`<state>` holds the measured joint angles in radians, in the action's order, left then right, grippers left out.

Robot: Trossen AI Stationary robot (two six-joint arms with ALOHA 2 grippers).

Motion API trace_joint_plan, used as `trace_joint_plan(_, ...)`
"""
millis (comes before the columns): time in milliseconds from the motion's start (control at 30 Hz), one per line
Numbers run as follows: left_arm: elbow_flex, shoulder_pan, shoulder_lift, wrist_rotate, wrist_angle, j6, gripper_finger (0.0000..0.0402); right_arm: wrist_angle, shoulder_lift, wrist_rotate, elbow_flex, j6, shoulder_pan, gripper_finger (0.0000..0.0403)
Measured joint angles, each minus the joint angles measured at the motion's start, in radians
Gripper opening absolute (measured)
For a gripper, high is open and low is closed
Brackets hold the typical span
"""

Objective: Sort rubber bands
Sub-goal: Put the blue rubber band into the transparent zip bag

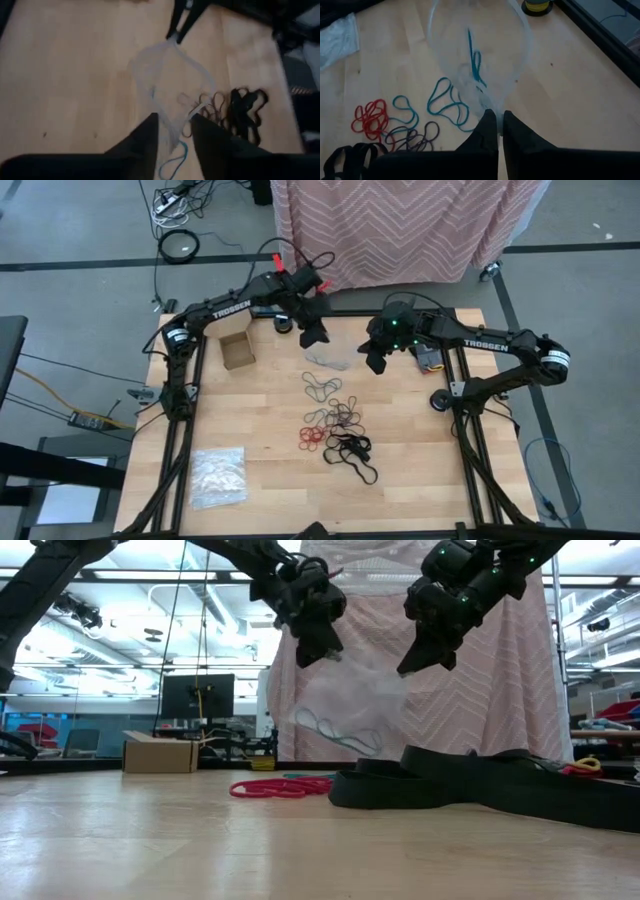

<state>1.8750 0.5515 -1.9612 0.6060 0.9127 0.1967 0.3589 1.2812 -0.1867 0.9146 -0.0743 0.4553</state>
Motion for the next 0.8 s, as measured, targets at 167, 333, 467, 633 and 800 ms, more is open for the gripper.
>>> trace_joint_plan(167,0.000,-0.002,0.000,0.001,0.027,-0.023,0.0218,0.000,0.000,0.000,0.001,0.000,0.000,0.0000)
trace_joint_plan(333,0.000,0.008,0.021,-0.037,0.045,-0.025,0.0237,0.019,-0.001,0.010,0.001,0.006,0.012,0.0000)
trace_joint_plan(467,0.001,0.005,0.059,-0.124,0.111,0.036,0.0229,0.061,-0.020,0.030,0.002,0.034,0.041,0.0000)
trace_joint_plan(633,-0.022,0.001,0.063,-0.238,0.196,0.110,0.0212,0.135,-0.025,0.029,0.002,0.079,0.048,0.0000)
trace_joint_plan(800,-0.198,-0.039,0.062,-0.265,0.145,0.170,0.0193,0.136,-0.025,0.014,-0.021,0.071,0.037,0.0000)
